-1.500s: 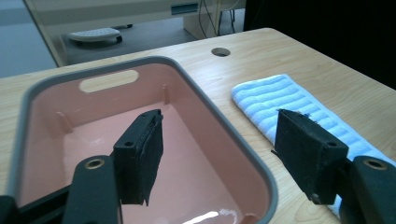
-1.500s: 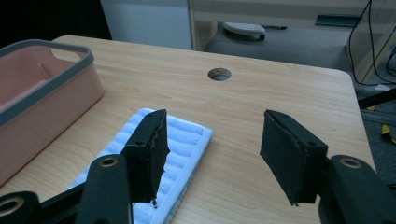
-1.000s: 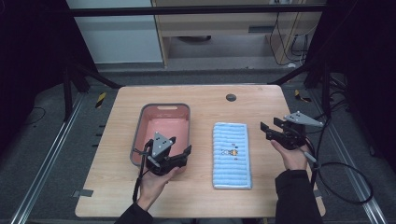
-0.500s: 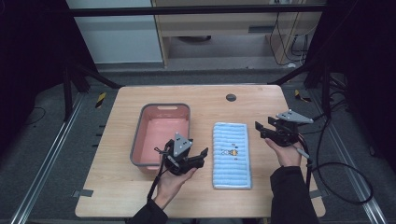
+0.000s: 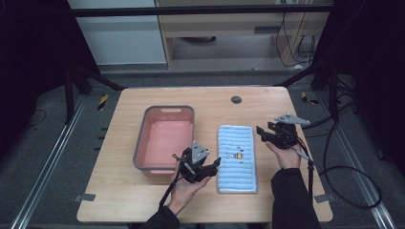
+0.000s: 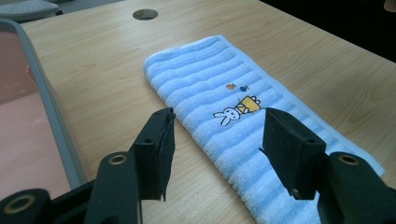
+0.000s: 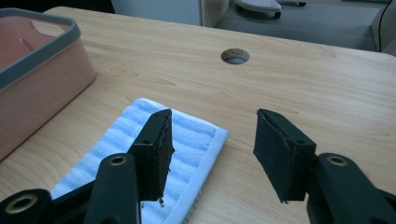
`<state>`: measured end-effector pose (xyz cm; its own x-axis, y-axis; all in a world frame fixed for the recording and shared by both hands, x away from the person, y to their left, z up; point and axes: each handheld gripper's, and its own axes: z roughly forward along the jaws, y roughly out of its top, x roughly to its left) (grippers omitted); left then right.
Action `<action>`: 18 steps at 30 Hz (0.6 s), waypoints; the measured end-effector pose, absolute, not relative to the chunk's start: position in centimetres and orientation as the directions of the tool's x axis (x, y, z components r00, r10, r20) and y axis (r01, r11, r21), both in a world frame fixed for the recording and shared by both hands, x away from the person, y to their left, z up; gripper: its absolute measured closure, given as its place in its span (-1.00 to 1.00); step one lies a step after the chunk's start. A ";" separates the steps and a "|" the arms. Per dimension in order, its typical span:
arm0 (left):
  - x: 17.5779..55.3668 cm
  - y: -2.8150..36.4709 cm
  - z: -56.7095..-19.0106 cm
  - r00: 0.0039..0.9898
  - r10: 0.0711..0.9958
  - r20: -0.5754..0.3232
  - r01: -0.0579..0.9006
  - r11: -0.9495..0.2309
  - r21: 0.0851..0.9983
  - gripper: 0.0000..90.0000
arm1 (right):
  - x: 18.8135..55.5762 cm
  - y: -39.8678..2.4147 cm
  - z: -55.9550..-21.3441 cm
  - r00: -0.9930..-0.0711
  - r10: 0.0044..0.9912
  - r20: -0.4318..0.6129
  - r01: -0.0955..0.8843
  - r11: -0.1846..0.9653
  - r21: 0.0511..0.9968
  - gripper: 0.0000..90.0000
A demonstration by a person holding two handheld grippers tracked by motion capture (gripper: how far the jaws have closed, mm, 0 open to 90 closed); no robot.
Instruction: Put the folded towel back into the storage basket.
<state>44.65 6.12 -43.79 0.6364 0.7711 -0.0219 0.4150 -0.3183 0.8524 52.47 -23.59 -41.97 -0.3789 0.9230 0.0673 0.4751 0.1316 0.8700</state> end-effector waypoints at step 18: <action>45.1 4.5 -47.3 0.634 0.773 -0.017 0.471 -0.368 0.802 0.08 | 54.4 -22.3 -46.3 -0.391 0.917 0.074 0.561 0.174 0.809 0.10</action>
